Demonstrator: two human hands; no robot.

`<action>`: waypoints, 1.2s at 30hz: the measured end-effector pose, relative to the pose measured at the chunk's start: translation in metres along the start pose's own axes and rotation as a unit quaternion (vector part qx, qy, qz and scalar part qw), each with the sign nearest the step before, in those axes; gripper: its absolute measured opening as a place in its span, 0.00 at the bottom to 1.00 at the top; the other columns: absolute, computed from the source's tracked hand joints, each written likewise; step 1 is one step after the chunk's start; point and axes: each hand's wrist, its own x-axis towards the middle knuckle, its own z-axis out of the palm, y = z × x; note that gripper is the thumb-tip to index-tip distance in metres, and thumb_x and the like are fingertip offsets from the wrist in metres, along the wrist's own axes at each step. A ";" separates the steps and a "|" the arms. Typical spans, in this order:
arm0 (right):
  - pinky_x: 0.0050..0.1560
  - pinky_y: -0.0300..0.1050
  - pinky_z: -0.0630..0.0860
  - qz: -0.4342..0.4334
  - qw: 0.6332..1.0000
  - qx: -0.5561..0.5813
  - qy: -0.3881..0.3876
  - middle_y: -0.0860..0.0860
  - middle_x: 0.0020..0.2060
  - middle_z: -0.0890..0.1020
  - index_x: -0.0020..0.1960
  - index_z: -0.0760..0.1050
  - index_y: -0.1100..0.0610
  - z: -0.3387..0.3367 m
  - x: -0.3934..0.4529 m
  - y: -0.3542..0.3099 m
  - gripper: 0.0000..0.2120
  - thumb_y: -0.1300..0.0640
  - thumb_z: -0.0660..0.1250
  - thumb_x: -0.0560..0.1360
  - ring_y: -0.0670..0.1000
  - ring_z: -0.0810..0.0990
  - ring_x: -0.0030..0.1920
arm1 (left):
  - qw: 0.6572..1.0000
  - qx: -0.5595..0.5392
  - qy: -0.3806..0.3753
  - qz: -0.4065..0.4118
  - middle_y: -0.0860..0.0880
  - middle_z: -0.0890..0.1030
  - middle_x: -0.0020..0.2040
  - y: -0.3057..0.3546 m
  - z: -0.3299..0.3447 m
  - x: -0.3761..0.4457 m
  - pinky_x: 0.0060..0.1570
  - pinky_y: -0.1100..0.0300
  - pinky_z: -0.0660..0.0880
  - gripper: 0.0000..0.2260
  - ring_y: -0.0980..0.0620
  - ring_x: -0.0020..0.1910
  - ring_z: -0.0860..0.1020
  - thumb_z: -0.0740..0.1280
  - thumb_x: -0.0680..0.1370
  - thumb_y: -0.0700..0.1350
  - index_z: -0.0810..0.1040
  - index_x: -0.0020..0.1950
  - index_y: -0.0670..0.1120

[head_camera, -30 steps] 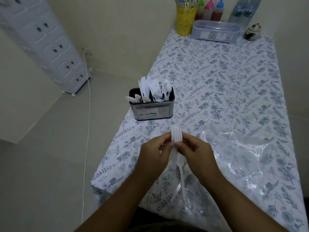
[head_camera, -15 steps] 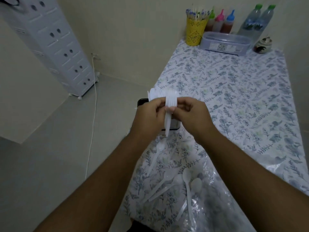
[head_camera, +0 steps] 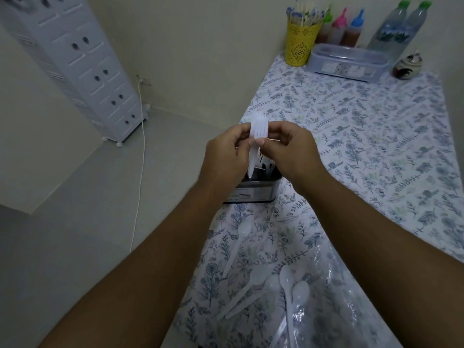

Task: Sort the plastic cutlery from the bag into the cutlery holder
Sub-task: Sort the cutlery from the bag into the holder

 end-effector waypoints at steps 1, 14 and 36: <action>0.58 0.52 0.82 -0.006 1.000 -0.010 -0.002 0.51 0.50 0.88 0.59 0.82 0.58 0.000 0.001 0.001 0.13 0.63 0.74 0.75 0.48 0.87 0.51 | 1.000 0.002 0.002 0.000 0.53 0.85 0.53 -0.001 0.001 -0.001 0.53 0.64 0.79 0.12 0.62 0.52 0.82 0.67 0.80 0.41 0.80 0.64 0.46; 0.36 0.32 0.69 -0.030 0.958 -0.278 -0.061 0.42 0.37 0.81 0.54 0.84 0.50 0.003 -0.014 0.023 0.07 0.56 0.74 0.76 0.38 0.78 0.36 | 0.980 0.165 -0.110 -0.024 0.47 0.84 0.43 -0.022 -0.003 -0.021 0.45 0.53 0.79 0.05 0.51 0.42 0.81 0.69 0.78 0.41 0.82 0.52 0.42; 0.49 0.35 0.76 -0.019 0.959 -0.281 -0.030 0.50 0.54 0.85 0.62 0.83 0.54 -0.011 -0.088 0.026 0.12 0.58 0.67 0.80 0.44 0.80 0.46 | 0.984 0.169 -0.055 0.032 0.46 0.86 0.47 -0.005 0.004 -0.091 0.47 0.57 0.79 0.08 0.49 0.44 0.82 0.67 0.79 0.39 0.85 0.55 0.43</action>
